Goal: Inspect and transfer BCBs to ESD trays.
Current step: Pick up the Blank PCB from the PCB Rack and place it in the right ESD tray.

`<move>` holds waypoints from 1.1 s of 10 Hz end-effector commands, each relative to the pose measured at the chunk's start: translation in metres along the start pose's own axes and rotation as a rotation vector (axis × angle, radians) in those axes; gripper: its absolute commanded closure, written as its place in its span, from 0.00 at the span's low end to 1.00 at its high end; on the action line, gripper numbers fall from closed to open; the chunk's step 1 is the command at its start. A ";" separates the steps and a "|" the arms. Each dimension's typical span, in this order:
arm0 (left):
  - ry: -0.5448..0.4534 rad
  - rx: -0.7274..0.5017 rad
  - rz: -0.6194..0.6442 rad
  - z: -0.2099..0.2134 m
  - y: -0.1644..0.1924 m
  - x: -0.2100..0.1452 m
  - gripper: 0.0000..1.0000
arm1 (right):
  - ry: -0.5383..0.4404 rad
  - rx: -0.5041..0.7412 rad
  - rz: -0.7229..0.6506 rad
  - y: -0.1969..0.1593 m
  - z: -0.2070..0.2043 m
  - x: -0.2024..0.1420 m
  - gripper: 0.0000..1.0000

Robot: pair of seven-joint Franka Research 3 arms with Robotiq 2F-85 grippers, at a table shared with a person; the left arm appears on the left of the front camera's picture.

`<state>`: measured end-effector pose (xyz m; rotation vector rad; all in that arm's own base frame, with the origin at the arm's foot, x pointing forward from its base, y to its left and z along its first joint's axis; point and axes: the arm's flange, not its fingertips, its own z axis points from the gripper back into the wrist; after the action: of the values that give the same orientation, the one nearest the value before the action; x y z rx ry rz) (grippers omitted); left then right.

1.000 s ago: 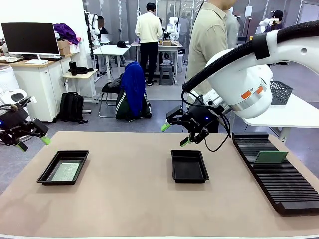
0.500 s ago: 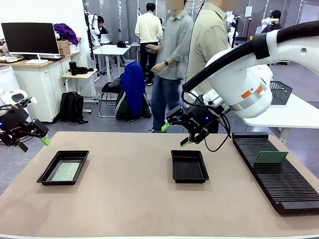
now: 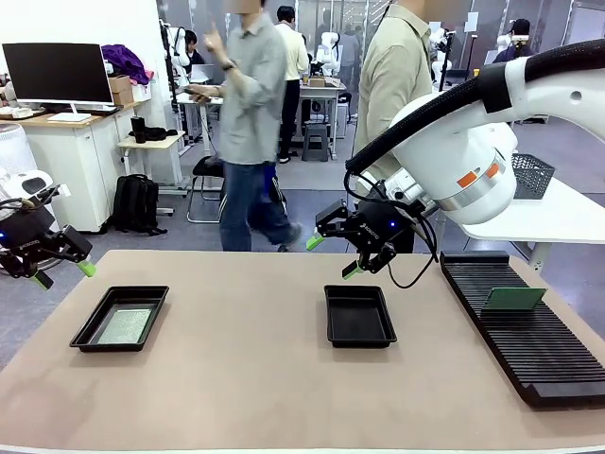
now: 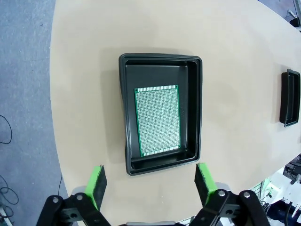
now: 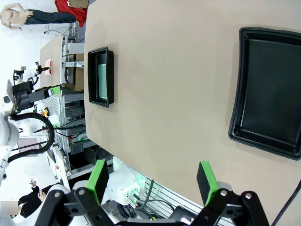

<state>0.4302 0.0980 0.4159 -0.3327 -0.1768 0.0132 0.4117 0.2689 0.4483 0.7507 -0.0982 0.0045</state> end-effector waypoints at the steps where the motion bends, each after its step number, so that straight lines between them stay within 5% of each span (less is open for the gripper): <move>1: -0.010 -0.001 0.000 -0.001 0.002 0.001 0.00 | 0.002 -0.008 -0.006 0.001 -0.001 0.001 0.00; 6: -0.010 -0.001 0.000 -0.001 0.002 0.001 0.00 | -0.018 -0.003 0.003 -0.003 0.009 -0.004 0.00; 11: -0.010 -0.001 0.000 -0.001 0.002 0.001 0.00 | -0.071 -0.096 0.075 -0.008 0.098 -0.027 0.00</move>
<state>0.4302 0.0982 0.4158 -0.3328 -0.1769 0.0137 0.3865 0.2131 0.5002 0.6940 -0.1923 0.0409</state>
